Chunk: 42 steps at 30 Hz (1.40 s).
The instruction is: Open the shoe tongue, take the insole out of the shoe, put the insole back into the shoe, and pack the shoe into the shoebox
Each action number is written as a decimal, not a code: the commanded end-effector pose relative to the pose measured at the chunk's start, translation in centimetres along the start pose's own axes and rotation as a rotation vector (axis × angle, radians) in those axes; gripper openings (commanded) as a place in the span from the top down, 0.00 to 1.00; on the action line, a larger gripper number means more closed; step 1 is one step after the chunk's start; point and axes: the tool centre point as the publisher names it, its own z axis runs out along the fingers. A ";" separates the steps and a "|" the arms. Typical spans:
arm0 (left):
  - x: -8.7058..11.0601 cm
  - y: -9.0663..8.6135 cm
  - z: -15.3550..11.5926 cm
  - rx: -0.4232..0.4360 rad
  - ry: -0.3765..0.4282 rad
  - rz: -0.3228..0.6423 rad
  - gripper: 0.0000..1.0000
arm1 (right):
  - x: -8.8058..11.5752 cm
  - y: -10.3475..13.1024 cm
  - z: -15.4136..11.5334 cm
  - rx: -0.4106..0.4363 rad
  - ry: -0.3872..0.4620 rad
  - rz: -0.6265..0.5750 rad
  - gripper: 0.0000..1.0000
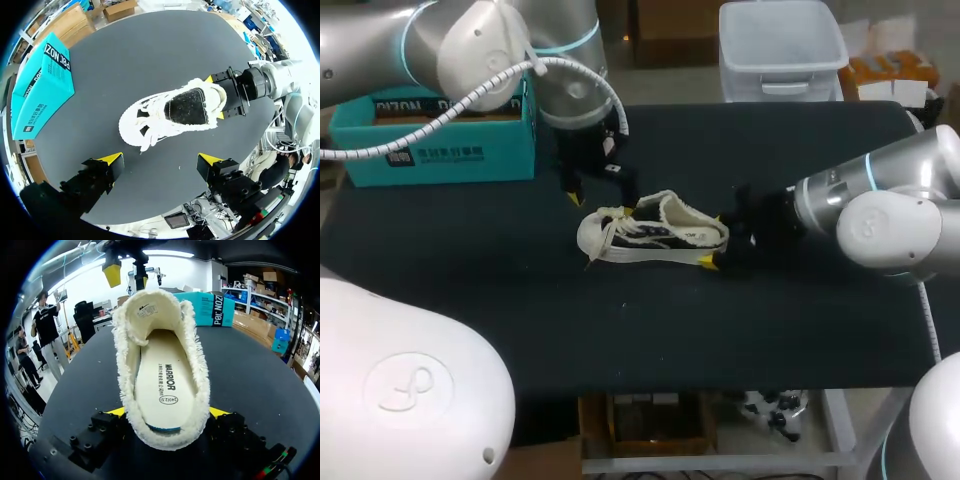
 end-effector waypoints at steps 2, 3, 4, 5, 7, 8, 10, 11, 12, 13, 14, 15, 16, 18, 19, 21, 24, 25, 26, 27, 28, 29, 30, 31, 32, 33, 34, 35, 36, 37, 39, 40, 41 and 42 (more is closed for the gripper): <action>1.8 -0.8 0.2 -0.005 -0.016 -0.023 0.00 | -0.5 -1.0 0.6 -0.023 0.007 -0.005 1.00; 2.2 -1.0 0.3 -0.006 -0.027 -0.040 0.00 | -0.5 -1.2 0.7 -0.025 0.008 -0.005 1.00; 2.5 -1.2 0.4 0.007 -0.046 -0.059 0.00 | -0.5 -1.2 0.7 -0.025 0.008 -0.005 1.00; 2.9 -1.3 0.5 -0.002 -0.051 -0.063 0.00 | -0.5 -1.2 0.7 -0.025 0.008 -0.005 1.00; 3.6 -1.4 0.7 0.015 -0.082 -0.097 0.00 | -0.5 -1.2 0.7 -0.025 0.008 -0.005 1.00; 4.0 -1.5 0.9 0.011 -0.087 -0.104 0.00 | -0.5 -1.2 0.7 -0.025 0.008 -0.005 1.00; 4.7 -1.8 1.0 0.049 -0.126 -0.159 0.00 | -0.5 -1.2 0.7 -0.025 0.008 -0.005 1.00; 5.0 -1.9 1.1 0.046 -0.126 -0.166 0.00 | -0.5 -1.2 0.7 -0.025 0.008 -0.005 1.00; 5.3 -2.2 1.0 0.026 -0.119 -0.165 0.00 | -0.5 -1.2 0.7 -0.025 0.008 -0.005 1.00; 5.6 -2.4 1.1 0.044 -0.138 -0.192 0.00 | -0.5 -1.2 0.7 -0.025 0.008 -0.005 1.00; 5.8 -2.7 1.2 0.045 -0.145 -0.205 0.00 | -0.5 -1.2 0.7 -0.025 0.008 -0.005 1.00; 6.0 -2.9 1.4 0.020 -0.138 -0.200 0.00 | -0.5 -1.2 0.7 -0.025 0.008 -0.005 1.00; 6.2 -3.1 1.5 0.036 -0.157 -0.224 0.00 | -0.5 -1.2 0.7 -0.025 0.008 -0.005 1.00; 6.5 -3.4 1.8 0.025 -0.165 -0.234 0.08 | -0.5 -1.2 0.7 -0.025 0.008 -0.005 1.00; 6.6 -3.5 2.0 0.035 -0.179 -0.251 0.15 | -0.5 -1.2 0.7 -0.025 0.008 -0.005 1.00; 6.7 -3.8 2.5 0.023 -0.186 -0.258 0.22 | -0.5 -1.2 0.7 -0.025 0.008 -0.005 1.00; 6.8 -4.5 3.1 0.008 -0.202 -0.274 0.48 | -0.5 -1.2 0.7 -0.025 0.008 -0.005 1.00; 6.8 -4.7 3.4 0.004 -0.212 -0.284 0.57 | -0.5 -1.2 0.7 -0.025 0.008 -0.005 1.00; 6.9 -4.8 3.6 -0.004 -0.215 -0.284 0.60 | -0.5 -1.2 0.7 -0.025 0.008 -0.005 1.00; 6.9 -4.9 3.9 -0.007 -0.225 -0.291 0.60 | -0.5 -1.2 0.7 -0.025 0.008 -0.005 1.00; 6.9 -4.9 4.1 -0.007 -0.228 -0.293 0.59 | -0.5 -1.2 0.7 -0.025 0.008 -0.005 1.00; 6.9 -5.0 4.3 -0.012 -0.231 -0.293 0.58 | -0.5 -1.2 0.7 -0.025 0.008 -0.005 1.00; 6.9 -5.2 4.4 -0.014 -0.237 -0.296 0.57 | -0.5 -1.2 0.7 -0.025 0.008 -0.005 1.00; 6.9 -5.3 4.5 -0.018 -0.238 -0.298 0.57 | -0.5 -1.2 0.7 -0.025 0.008 -0.005 1.00; 6.9 -5.5 4.6 -0.031 -0.234 -0.298 0.57 | -0.5 -1.2 0.7 -0.025 0.008 -0.005 1.00; 6.8 -5.6 4.7 -0.032 -0.236 -0.299 0.58 | -0.5 -1.2 0.7 -0.025 0.008 -0.005 1.00; 6.8 -5.7 4.7 -0.030 -0.244 -0.304 0.58 | -0.5 -1.2 0.7 -0.025 0.008 -0.005 1.00; 6.7 -5.8 4.8 -0.032 -0.244 -0.304 0.60 | -0.5 -1.2 0.7 -0.025 0.008 -0.005 1.00; 6.7 -5.9 4.8 -0.034 -0.246 -0.307 0.62 | -0.5 -1.2 0.7 -0.025 0.008 -0.005 1.00; 6.6 -6.0 4.8 -0.033 -0.250 -0.311 0.62 | -0.5 -1.2 0.7 -0.025 0.008 -0.005 1.00; 6.5 -6.2 4.9 -0.036 -0.257 -0.315 0.61 | -0.5 -1.2 0.7 -0.025 0.008 -0.005 1.00; 6.4 -6.2 5.0 -0.037 -0.257 -0.315 0.60 | -0.5 -1.2 0.7 -0.025 0.008 -0.005 1.00; 6.3 -6.3 5.0 -0.043 -0.255 -0.314 0.60 | -0.5 -1.2 0.7 -0.025 0.008 -0.005 1.00; 6.3 -6.3 5.0 -0.045 -0.255 -0.313 0.61 | -0.5 -1.2 0.7 -0.025 0.008 -0.005 1.00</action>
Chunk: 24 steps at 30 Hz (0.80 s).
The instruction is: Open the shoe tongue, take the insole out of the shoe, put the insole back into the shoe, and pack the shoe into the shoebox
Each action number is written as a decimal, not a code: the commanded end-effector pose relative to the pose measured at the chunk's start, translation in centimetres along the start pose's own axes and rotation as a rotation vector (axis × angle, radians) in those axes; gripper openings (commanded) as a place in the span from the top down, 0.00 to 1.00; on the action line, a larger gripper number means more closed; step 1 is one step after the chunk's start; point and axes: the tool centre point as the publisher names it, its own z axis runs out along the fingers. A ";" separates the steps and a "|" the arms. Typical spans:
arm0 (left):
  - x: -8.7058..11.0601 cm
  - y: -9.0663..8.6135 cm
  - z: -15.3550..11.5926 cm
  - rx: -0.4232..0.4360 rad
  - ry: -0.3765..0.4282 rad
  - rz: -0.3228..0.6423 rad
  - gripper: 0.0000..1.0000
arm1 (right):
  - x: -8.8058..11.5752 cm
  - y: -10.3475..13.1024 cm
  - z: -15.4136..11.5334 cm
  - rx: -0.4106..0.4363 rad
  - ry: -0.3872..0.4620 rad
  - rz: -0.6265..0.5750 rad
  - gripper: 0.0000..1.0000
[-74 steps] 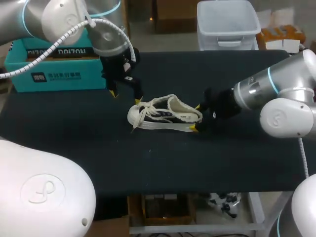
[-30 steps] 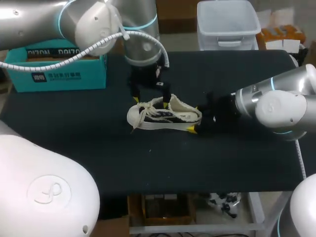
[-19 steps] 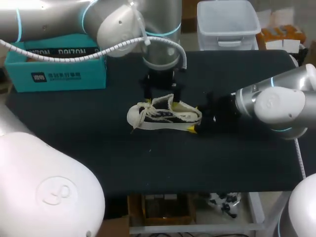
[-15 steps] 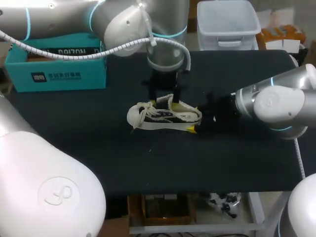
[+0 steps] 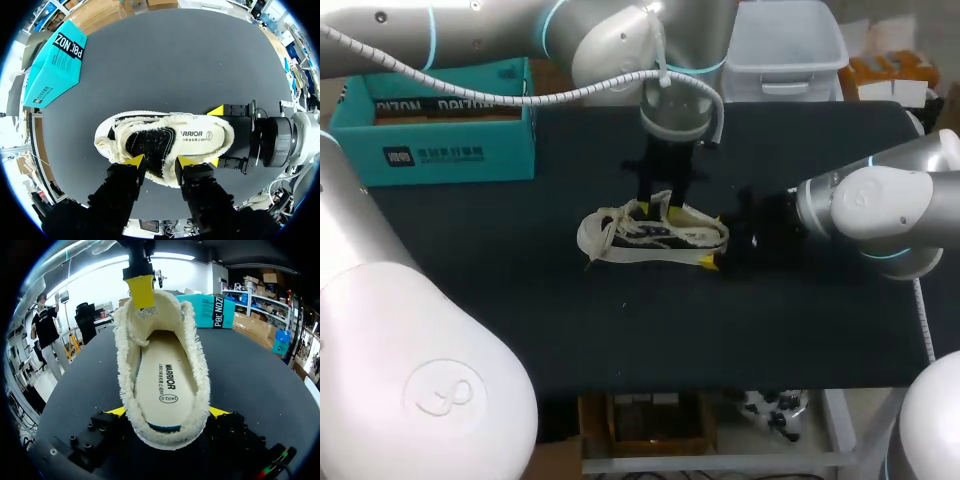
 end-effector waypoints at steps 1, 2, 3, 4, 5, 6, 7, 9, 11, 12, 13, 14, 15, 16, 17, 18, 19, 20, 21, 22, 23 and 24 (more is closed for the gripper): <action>0.3 -0.4 0.1 -0.015 -0.024 0.006 0.65 | -0.5 -1.0 0.5 -0.006 -0.001 -0.002 1.00; 0.2 -0.4 0.2 -0.021 -0.022 0.010 0.73 | -0.5 -1.0 0.5 -0.006 -0.001 -0.002 1.00; 0.2 -0.3 0.2 -0.018 -0.024 0.009 0.89 | -0.5 -1.0 0.5 -0.006 -0.001 -0.002 1.00; 0.1 -0.3 0.2 -0.017 -0.025 0.009 1.00 | -0.5 -1.0 0.5 -0.006 -0.001 -0.002 1.00; 0.0 -0.3 0.3 -0.018 -0.025 0.010 1.00 | -0.5 -1.0 0.5 -0.006 -0.001 -0.002 1.00; -0.1 -0.3 0.3 -0.015 -0.026 0.008 1.00 | -0.5 -1.0 0.5 -0.006 -0.001 -0.002 1.00; -0.3 -0.3 0.3 -0.014 -0.026 0.008 1.00 | -0.5 -1.0 0.5 -0.006 -0.001 -0.002 1.00; -0.7 -0.3 0.4 -0.012 -0.026 0.008 1.00 | -0.5 -1.0 0.5 -0.006 -0.001 -0.002 1.00; -1.2 -0.5 0.4 -0.011 -0.017 0.006 1.00 | -0.5 -1.0 0.5 -0.006 -0.001 -0.002 1.00; -1.5 -0.6 0.3 -0.008 -0.007 0.003 1.00 | -0.5 -1.0 0.5 -0.006 -0.001 -0.002 1.00; -1.9 -0.6 0.2 -0.010 0.012 0.003 1.00 | -0.5 -1.0 0.5 -0.006 -0.001 -0.002 1.00; -2.3 -0.6 0.0 -0.009 0.031 0.004 1.00 | -0.5 -1.0 0.5 -0.006 -0.001 -0.002 1.00; -2.8 -0.6 -0.2 -0.003 0.049 0.003 1.00 | -0.5 -1.0 0.5 -0.006 -0.001 -0.002 1.00; -3.4 -0.6 -0.4 -0.003 0.079 0.007 1.00 | -0.5 -1.0 0.5 -0.006 -0.001 -0.002 1.00; -3.9 -0.6 -0.6 -0.006 0.103 0.011 1.00 | -0.5 -1.0 0.5 -0.006 -0.001 -0.002 1.00; -4.5 -0.6 -0.7 -0.004 0.129 0.008 1.00 | -0.5 -1.0 0.5 -0.006 -0.001 -0.002 1.00; -5.1 -0.7 -0.8 -0.008 0.156 0.007 1.00 | -0.5 -1.0 0.5 -0.006 -0.001 -0.002 1.00; -5.8 -0.7 -0.8 -0.018 0.185 0.011 1.00 | -0.5 -1.0 0.5 -0.006 -0.001 -0.002 1.00; -6.5 -0.8 -0.8 -0.025 0.209 0.012 1.00 | -0.5 -1.0 0.5 -0.006 -0.001 -0.002 1.00; -7.0 -0.9 -0.7 -0.029 0.232 0.013 1.00 | -0.5 -1.0 0.5 -0.006 -0.001 -0.002 1.00; -7.5 -1.0 -0.6 -0.045 0.261 0.025 1.00 | -0.5 -1.0 0.5 -0.006 -0.001 -0.002 1.00; -8.0 -1.1 -0.4 -0.052 0.278 0.028 1.00 | -0.5 -1.0 0.5 -0.006 -0.001 -0.002 1.00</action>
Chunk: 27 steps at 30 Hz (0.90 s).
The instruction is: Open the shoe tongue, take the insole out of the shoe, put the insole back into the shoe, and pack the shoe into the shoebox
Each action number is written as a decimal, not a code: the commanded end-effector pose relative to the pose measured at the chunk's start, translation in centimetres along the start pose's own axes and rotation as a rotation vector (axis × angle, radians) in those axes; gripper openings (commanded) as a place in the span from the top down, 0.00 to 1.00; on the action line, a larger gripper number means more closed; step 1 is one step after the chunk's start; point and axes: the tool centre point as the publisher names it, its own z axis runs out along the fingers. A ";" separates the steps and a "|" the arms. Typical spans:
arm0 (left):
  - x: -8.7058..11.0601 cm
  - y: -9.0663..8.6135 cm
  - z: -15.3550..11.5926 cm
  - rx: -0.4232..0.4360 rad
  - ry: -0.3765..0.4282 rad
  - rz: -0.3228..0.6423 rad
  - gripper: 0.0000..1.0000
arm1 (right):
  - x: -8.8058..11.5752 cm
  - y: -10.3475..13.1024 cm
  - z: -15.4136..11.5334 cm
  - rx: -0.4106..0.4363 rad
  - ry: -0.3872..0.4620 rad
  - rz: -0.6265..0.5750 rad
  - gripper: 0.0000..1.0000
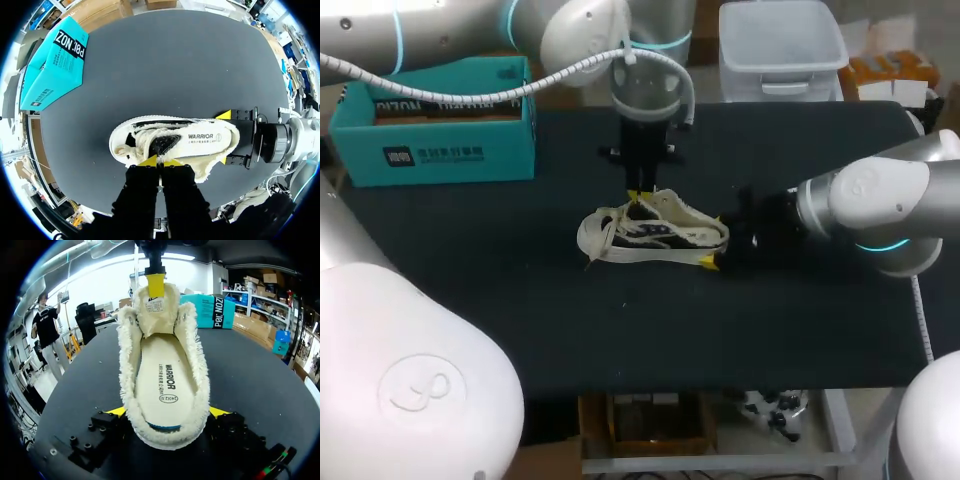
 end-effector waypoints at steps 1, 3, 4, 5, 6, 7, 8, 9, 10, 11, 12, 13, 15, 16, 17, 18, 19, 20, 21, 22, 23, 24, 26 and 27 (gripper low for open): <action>-4.3 0.0 0.4 -0.009 0.218 0.011 1.00 | -0.5 -1.0 0.5 -0.003 -0.002 -0.002 1.00; -5.1 -0.2 0.8 -0.034 0.263 0.027 1.00 | -0.5 -1.0 0.5 -0.003 -0.002 -0.002 1.00; -5.5 -0.3 1.0 -0.032 0.282 0.033 1.00 | -0.5 -1.0 0.5 -0.003 -0.002 -0.002 1.00; -5.9 -0.4 1.2 -0.034 0.299 0.041 1.00 | -0.5 -1.0 0.5 -0.003 -0.002 -0.002 1.00; -6.2 -0.5 1.5 -0.052 0.321 0.054 1.00 | -0.5 -1.0 0.5 -0.003 -0.002 -0.002 1.00; -6.4 -0.6 1.6 -0.059 0.342 0.072 1.00 | -0.5 -1.0 0.5 -0.003 -0.002 -0.002 1.00; -6.6 -0.6 1.8 -0.058 0.348 0.072 1.00 | -0.5 -1.0 0.5 -0.003 -0.002 -0.002 1.00; -6.7 -0.7 1.9 -0.058 0.347 0.076 1.00 | -0.5 -1.0 0.5 -0.003 -0.002 -0.002 1.00; -6.8 -0.7 2.0 -0.067 0.366 0.093 1.00 | -0.5 -1.0 0.5 -0.003 -0.002 -0.002 1.00; -6.9 -0.8 2.1 -0.072 0.369 0.096 1.00 | -0.5 -1.0 0.5 -0.003 -0.002 -0.002 1.00; -6.9 -0.8 2.1 -0.073 0.367 0.101 1.00 | -0.5 -1.0 0.5 -0.003 -0.002 -0.002 1.00; -6.8 -0.9 2.2 -0.083 0.382 0.115 1.00 | -0.5 -1.0 0.5 -0.003 -0.002 -0.002 1.00; -6.7 -0.9 2.3 -0.088 0.380 0.127 1.00 | -0.5 -1.0 0.5 -0.003 -0.002 -0.002 1.00; -6.6 -0.8 2.3 -0.088 0.383 0.140 1.00 | -0.5 -1.0 0.5 -0.003 -0.002 -0.002 1.00; -6.5 -0.8 2.4 -0.094 0.383 0.148 1.00 | -0.5 -1.0 0.5 -0.003 -0.002 -0.002 1.00; -6.3 -0.7 2.5 -0.095 0.383 0.151 1.00 | -0.5 -1.0 0.5 -0.003 -0.002 -0.002 1.00; -6.2 -0.7 2.5 -0.092 0.381 0.156 1.00 | -0.5 -1.0 0.5 -0.003 -0.002 -0.002 1.00; -6.1 -0.6 2.6 -0.108 0.390 0.181 1.00 | -0.5 -1.0 0.5 -0.003 -0.002 -0.002 1.00; -5.9 -0.5 2.7 -0.106 0.388 0.185 1.00 | -0.5 -1.0 0.5 -0.003 -0.002 -0.002 1.00; -5.8 -0.4 2.8 -0.107 0.389 0.202 1.00 | -0.5 -1.0 0.5 -0.003 -0.002 -0.002 1.00; -5.6 -0.2 2.8 -0.123 0.400 0.227 1.00 | -0.5 -1.0 0.5 -0.003 -0.002 -0.002 1.00; -5.5 0.0 2.7 -0.120 0.397 0.241 0.68 | -0.5 -1.0 0.5 -0.003 -0.002 -0.002 1.00; -5.2 0.3 2.5 -0.122 0.405 0.278 0.06 | -0.5 -1.0 0.5 -0.003 -0.002 -0.002 1.00; -5.0 0.6 2.1 -0.114 0.403 0.305 0.00 | -0.5 -1.0 0.5 -0.003 -0.002 -0.002 1.00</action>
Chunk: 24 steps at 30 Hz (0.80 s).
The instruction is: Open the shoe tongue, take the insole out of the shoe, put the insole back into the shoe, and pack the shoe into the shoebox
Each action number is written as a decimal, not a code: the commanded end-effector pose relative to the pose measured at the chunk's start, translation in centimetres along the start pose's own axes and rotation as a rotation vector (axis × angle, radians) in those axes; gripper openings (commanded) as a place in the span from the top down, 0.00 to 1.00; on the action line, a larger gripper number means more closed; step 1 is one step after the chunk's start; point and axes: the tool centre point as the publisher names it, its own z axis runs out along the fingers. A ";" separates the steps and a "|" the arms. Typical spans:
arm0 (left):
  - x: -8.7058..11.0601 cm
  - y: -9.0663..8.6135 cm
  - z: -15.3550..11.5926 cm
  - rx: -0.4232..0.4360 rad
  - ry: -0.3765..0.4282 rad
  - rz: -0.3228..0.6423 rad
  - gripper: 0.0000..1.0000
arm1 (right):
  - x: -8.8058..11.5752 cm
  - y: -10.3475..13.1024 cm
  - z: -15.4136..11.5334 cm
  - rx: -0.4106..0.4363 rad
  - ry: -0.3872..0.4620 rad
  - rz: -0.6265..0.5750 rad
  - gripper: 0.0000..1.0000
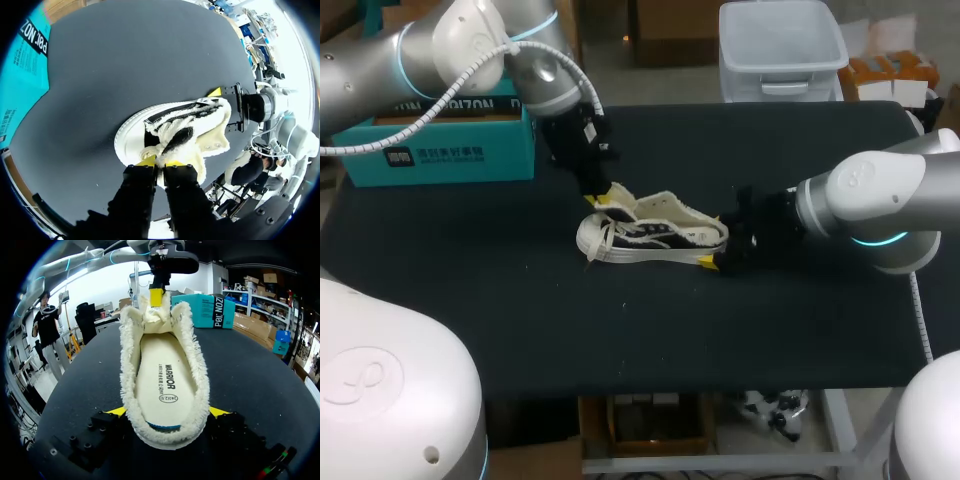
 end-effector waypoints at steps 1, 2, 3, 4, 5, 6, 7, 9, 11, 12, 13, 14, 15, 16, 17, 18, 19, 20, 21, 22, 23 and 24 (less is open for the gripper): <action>0.7 0.4 -0.5 0.004 0.004 0.061 0.00 | -0.4 -1.0 0.5 -0.006 -0.003 -0.002 1.00; 1.1 0.7 -0.9 0.011 0.007 0.083 0.00 | -0.4 -1.0 0.5 -0.006 -0.003 -0.002 1.00; 1.5 0.9 -1.4 0.014 0.011 0.109 0.00 | -0.4 -1.0 0.5 -0.006 -0.003 -0.002 1.00; 1.9 1.2 -2.0 0.028 0.014 0.131 0.00 | -0.4 -1.0 0.5 -0.006 -0.003 -0.002 1.00; 2.4 1.5 -2.7 0.030 0.020 0.166 0.00 | -0.4 -1.0 0.5 -0.006 -0.003 -0.002 1.00; 2.9 1.8 -3.6 0.043 0.017 0.202 0.00 | -0.4 -1.0 0.5 -0.006 -0.003 -0.002 1.00; 3.5 2.2 -4.3 0.066 0.006 0.236 0.00 | -0.4 -1.0 0.5 -0.006 -0.003 -0.002 1.00; 4.7 2.7 -5.9 0.066 0.017 0.355 0.00 | -0.4 -1.0 0.5 -0.006 -0.003 -0.002 1.00; 6.0 3.1 -7.2 0.044 0.008 0.531 0.00 | -0.4 -1.0 0.5 -0.006 -0.003 -0.002 1.00; 6.6 3.3 -7.6 0.032 -0.010 0.600 0.00 | -0.4 -1.0 0.5 -0.006 -0.003 -0.002 1.00; 7.2 3.4 -7.8 0.019 -0.042 0.685 0.00 | -0.4 -1.0 0.5 -0.006 -0.003 -0.002 1.00; 7.8 3.4 -7.9 0.017 -0.046 0.747 0.00 | -0.4 -1.0 0.5 -0.006 -0.003 -0.002 1.00; 8.4 3.3 -8.1 0.002 -0.060 0.808 0.00 | -0.4 -1.0 0.5 -0.006 -0.003 -0.002 1.00; 8.8 3.3 -8.1 -0.005 -0.069 0.855 0.29 | -0.4 -1.0 0.5 -0.006 -0.003 -0.002 1.00; 9.3 3.4 -8.1 -0.031 -0.075 0.937 1.00 | -0.4 -1.0 0.5 -0.006 -0.003 -0.002 1.00; 9.7 3.6 -8.1 -0.049 -0.095 1.042 1.00 | -0.4 -1.0 0.5 -0.006 -0.003 -0.002 1.00; 10.0 3.8 -8.1 -0.081 -0.111 1.156 1.00 | -0.4 -1.0 0.5 -0.006 -0.003 -0.002 1.00; 10.3 4.1 -7.9 -0.147 -0.163 1.305 1.00 | -0.4 -1.0 0.5 -0.006 -0.003 -0.002 1.00; 10.5 4.4 -7.7 -0.227 -0.272 1.421 1.00 | -0.4 -1.0 0.5 -0.006 -0.003 -0.002 1.00; 10.5 4.6 -7.3 -0.263 -0.422 1.488 1.00 | -0.4 -1.0 0.5 -0.006 -0.003 -0.002 1.00; 10.5 4.6 -7.3 -0.263 -0.422 1.488 1.00 | -0.4 -1.0 0.5 -0.006 -0.003 -0.002 1.00; 10.5 4.6 -7.3 -0.263 -0.422 1.488 1.00 | -0.4 -1.0 0.5 -0.006 -0.003 -0.002 1.00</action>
